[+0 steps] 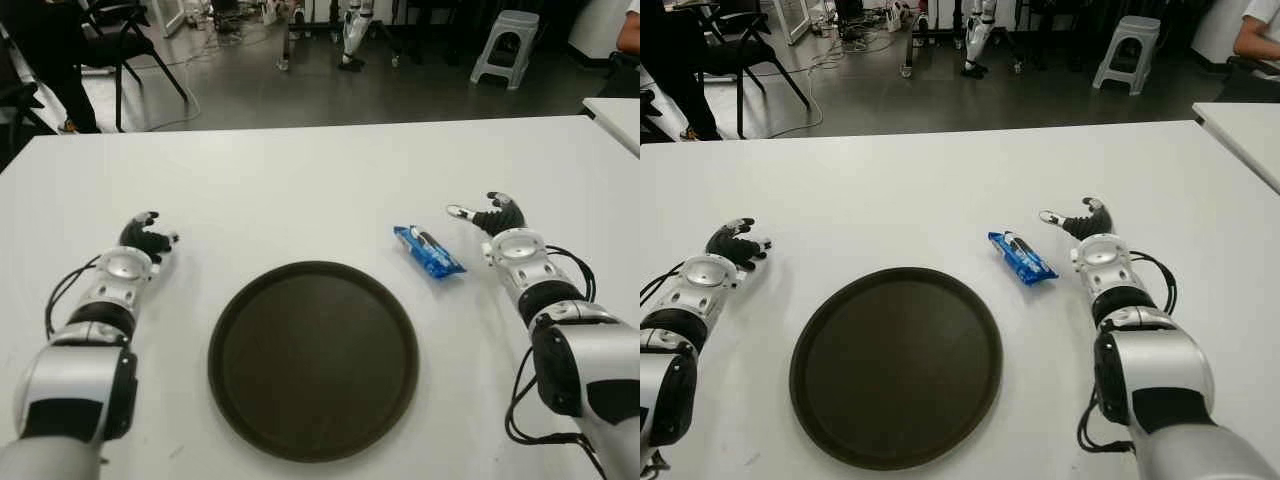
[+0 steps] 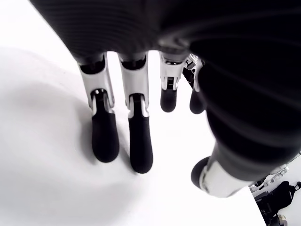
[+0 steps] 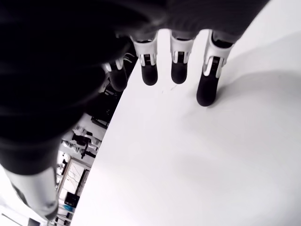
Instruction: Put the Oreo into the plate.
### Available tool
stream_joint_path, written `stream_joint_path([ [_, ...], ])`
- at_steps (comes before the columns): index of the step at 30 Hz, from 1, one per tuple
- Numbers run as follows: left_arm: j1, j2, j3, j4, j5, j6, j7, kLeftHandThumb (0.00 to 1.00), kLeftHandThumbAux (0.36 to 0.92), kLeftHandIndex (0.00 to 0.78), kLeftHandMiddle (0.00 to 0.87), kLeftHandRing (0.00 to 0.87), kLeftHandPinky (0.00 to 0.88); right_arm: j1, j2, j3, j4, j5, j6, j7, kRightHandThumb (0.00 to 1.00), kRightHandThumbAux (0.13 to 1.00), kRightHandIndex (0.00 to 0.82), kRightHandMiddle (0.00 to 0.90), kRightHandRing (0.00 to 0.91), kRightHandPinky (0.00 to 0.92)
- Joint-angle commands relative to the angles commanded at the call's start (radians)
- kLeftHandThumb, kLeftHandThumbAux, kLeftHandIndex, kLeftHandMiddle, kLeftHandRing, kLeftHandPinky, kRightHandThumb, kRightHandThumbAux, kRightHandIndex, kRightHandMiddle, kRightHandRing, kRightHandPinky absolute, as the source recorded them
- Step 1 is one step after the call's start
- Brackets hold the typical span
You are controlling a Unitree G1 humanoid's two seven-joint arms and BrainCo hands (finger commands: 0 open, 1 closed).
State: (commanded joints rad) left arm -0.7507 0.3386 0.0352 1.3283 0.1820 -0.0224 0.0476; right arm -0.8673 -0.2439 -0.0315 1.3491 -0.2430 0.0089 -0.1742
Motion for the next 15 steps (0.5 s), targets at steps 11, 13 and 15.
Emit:
stream_joint_path([
  [11, -0.006, -0.004, -0.01, -0.005, 0.014, 0.016, 0.018, 0.22, 0.758, 0.116, 0.093, 0.137, 0.188, -0.009, -0.006, 0.145, -0.045, -0.117, -0.037, -0.005, 0.0, 0.671, 0.022, 0.008, 0.024, 0.021],
  [13, -0.007, -0.004, -0.014, -0.006, 0.017, 0.02, 0.023, 0.207, 0.756, 0.115, 0.099, 0.142, 0.194, -0.015, -0.019, 0.178, -0.046, -0.145, -0.044, 0.009, 0.0, 0.666, 0.024, 0.011, 0.02, 0.011],
  [15, -0.007, -0.004, -0.016, -0.006, 0.017, 0.022, 0.025, 0.201, 0.755, 0.116, 0.107, 0.15, 0.203, -0.018, -0.025, 0.193, -0.045, -0.155, -0.051, 0.019, 0.0, 0.651, 0.027, 0.016, 0.016, 0.004],
])
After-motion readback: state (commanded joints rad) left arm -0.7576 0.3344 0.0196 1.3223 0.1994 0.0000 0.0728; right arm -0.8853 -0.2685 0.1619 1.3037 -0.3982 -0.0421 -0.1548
